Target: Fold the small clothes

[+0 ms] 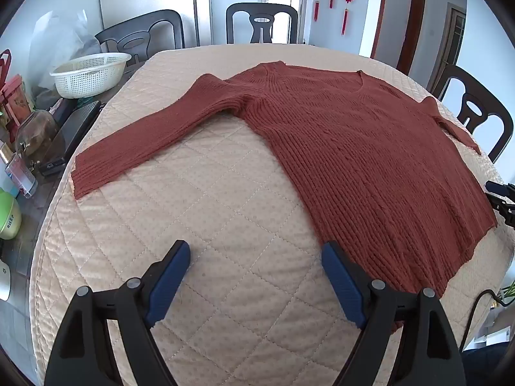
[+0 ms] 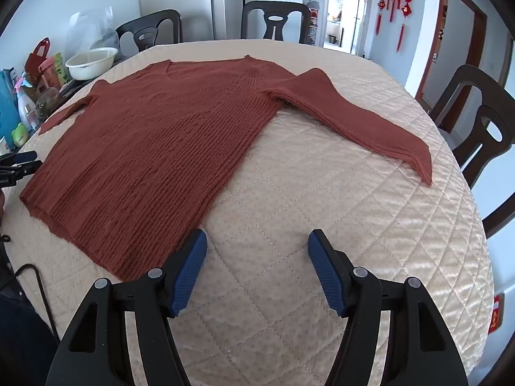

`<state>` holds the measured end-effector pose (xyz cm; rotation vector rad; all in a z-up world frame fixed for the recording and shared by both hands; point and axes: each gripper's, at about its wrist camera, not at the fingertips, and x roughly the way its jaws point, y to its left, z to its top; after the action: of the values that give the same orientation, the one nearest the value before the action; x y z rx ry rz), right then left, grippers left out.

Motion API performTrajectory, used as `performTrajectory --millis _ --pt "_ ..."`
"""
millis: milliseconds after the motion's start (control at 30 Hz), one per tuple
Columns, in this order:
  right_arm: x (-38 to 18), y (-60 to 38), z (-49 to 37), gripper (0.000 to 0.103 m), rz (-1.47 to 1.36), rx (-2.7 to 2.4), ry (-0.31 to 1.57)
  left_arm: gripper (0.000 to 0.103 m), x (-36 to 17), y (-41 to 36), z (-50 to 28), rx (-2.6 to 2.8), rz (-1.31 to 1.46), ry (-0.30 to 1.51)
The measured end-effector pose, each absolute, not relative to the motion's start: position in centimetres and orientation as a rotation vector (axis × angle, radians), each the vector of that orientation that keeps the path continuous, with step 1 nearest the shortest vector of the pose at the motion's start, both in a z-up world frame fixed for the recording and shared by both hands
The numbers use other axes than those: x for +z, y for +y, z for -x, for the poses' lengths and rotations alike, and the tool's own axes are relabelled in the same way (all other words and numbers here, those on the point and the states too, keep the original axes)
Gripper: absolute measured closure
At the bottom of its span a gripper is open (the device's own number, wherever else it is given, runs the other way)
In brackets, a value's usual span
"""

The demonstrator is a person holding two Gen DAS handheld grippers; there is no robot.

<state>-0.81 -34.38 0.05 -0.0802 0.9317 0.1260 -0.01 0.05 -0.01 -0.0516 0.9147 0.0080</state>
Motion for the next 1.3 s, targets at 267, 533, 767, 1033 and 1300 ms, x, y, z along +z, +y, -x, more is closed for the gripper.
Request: performTrajectory --millis 267,533,767,1033,1300 --pt "0.0 -34.2 1.0 0.037 0.074 0.121 0.928 0.017 0.0 0.8 0.1 0.015 0.049 0.908" --pt "0.1 -34.5 0.9 0.037 0.073 0.127 0.935 0.017 0.2 -0.2 0.3 0.029 0.044 0.902" --pt "0.1 -34.6 0.9 0.037 0.072 0.128 0.936 0.017 0.3 -0.3 0.3 0.034 0.04 0.903" --pt "0.0 -34.2 1.1 0.037 0.076 0.124 0.945 0.017 0.5 -0.2 -0.4 0.039 0.038 0.908" --pt "0.0 -34.0 1.2 0.037 0.076 0.118 0.951 0.017 0.2 -0.2 0.4 0.04 0.037 0.901"
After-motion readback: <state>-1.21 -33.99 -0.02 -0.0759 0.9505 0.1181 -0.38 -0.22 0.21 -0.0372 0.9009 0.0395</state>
